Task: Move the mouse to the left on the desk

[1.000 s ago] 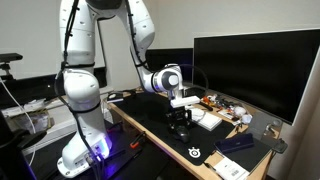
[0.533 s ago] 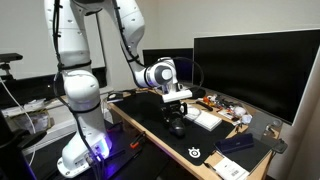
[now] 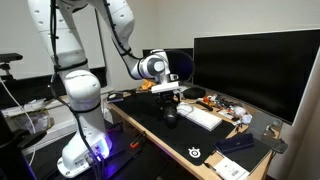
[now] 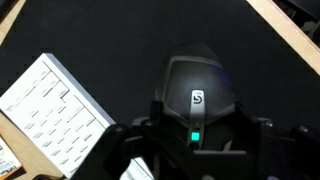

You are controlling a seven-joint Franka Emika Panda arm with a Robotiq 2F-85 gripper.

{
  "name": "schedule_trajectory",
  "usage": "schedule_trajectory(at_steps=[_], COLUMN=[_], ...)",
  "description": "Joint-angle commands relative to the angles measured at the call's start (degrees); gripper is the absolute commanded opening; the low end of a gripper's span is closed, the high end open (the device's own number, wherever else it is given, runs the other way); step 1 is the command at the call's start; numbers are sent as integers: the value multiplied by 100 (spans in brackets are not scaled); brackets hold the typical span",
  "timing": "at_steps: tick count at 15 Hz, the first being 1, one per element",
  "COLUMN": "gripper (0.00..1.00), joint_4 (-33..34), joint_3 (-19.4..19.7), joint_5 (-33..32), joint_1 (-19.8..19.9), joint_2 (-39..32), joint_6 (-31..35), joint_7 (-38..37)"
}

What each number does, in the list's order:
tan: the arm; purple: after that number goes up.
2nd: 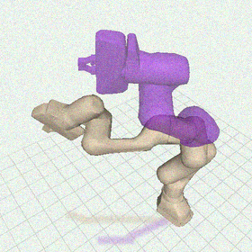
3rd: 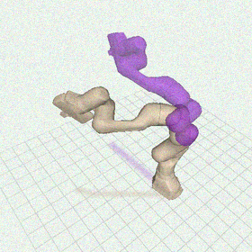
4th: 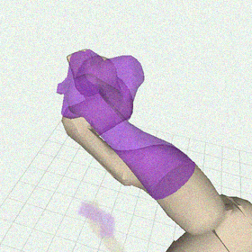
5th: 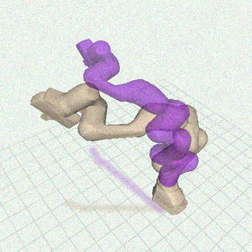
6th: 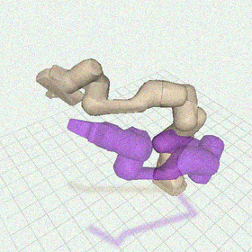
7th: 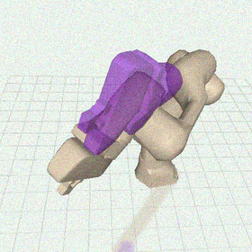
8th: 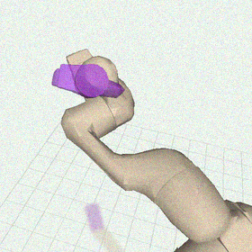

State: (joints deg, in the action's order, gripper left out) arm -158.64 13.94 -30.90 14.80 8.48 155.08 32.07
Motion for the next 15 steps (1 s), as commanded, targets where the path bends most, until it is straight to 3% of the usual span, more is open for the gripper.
schedule_trajectory(at_steps=[1,4,5,14,15], gripper=[47,47,72,72,47], joint_4=[-80,-40,5,3,3], joint_3=[-351,-609,-483,-573,-573], joint_5=[182,221,130,132,132], joint_1=[-183,-317,-269,-323,-323], joint_2=[558,736,423,544,544], joint_6=[-567,-897,-621,-738,-738], joint_7=[-924,-1477,-1211,-1429,-1429])
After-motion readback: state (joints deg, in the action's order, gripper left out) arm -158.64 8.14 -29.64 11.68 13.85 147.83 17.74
